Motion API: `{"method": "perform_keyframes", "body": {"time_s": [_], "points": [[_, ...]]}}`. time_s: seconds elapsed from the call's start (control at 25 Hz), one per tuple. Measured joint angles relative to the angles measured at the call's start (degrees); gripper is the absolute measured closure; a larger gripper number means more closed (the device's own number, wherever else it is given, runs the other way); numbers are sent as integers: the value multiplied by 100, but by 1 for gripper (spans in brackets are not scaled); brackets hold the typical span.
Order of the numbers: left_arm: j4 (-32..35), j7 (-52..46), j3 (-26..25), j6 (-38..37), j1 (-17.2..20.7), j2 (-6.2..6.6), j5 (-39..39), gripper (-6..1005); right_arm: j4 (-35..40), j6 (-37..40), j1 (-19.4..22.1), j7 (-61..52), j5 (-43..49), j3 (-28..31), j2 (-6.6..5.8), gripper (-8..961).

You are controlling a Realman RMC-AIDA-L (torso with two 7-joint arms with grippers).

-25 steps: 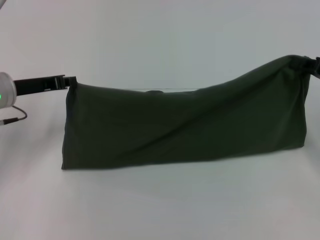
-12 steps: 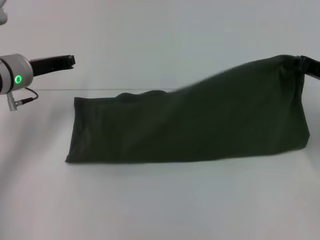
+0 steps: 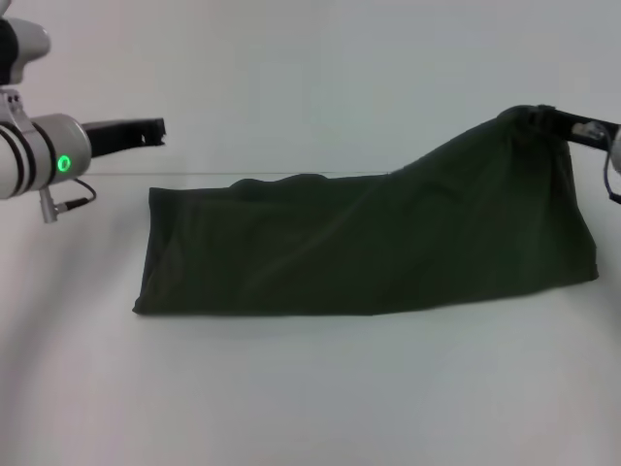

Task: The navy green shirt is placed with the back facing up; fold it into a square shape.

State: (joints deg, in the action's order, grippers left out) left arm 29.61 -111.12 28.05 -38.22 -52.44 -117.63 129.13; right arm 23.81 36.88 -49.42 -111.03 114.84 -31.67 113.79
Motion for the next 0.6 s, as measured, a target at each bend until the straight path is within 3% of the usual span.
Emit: {"method": "perform_keyframes", "body": {"time_s": [0.24, 0.6], "points": [[62, -23, 137, -42, 147, -138, -9, 972, -390, -962, -305, -59, 2, -349, -12, 896], [91, -7, 515, -63, 225, -232, -30, 935, -482, -1306, -302, -78, -16, -580, 20, 896]]}}
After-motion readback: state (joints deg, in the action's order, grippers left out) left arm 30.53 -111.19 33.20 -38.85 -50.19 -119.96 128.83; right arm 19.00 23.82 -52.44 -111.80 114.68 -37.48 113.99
